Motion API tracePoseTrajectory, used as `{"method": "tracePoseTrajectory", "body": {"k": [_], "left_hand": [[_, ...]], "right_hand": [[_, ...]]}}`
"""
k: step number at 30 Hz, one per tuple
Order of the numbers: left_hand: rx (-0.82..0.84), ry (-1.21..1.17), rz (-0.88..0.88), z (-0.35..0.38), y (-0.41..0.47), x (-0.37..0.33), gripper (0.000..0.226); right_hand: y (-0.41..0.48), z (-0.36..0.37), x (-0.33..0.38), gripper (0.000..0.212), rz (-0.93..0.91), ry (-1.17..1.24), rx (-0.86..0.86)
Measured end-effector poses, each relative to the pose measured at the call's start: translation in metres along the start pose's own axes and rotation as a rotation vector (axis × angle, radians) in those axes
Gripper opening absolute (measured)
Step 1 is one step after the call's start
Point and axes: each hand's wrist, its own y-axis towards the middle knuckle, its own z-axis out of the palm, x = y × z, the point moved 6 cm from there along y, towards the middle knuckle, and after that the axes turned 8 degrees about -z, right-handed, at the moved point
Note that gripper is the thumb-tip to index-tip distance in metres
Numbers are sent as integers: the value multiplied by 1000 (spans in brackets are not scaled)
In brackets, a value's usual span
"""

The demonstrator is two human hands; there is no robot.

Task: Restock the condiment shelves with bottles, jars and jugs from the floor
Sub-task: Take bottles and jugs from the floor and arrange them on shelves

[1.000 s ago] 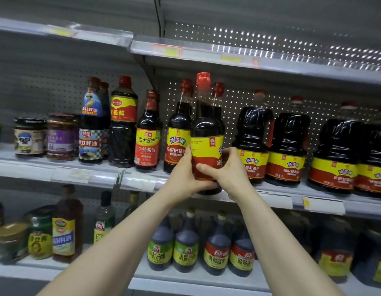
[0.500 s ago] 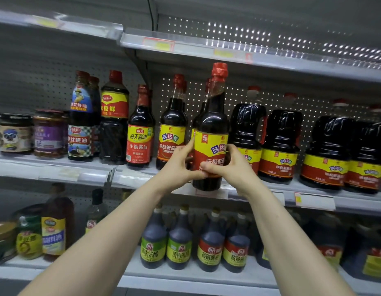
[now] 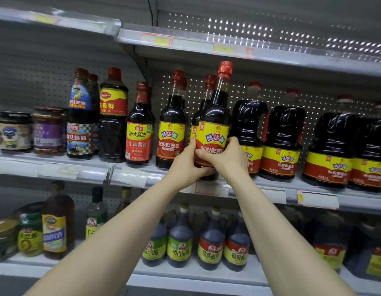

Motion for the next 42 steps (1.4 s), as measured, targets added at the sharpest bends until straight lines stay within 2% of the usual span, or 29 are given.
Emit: {"method": "tracePoseTrajectory", "body": {"k": [17,27,36,42], "left_hand": [[-1,-50,-46,10,29,9,85],[51,-103,-93,14,45,19,86],[62,21,-197,23,53,31,102],[-37,155,-203,21,52,28,92]], "right_hand": [[20,12,-11,81,8,-56,22],[33,27,-15,78,31,-73,19],[35,39,-25,74,48,-136,0],[27,44,-25,72,2,-168,-26]]}}
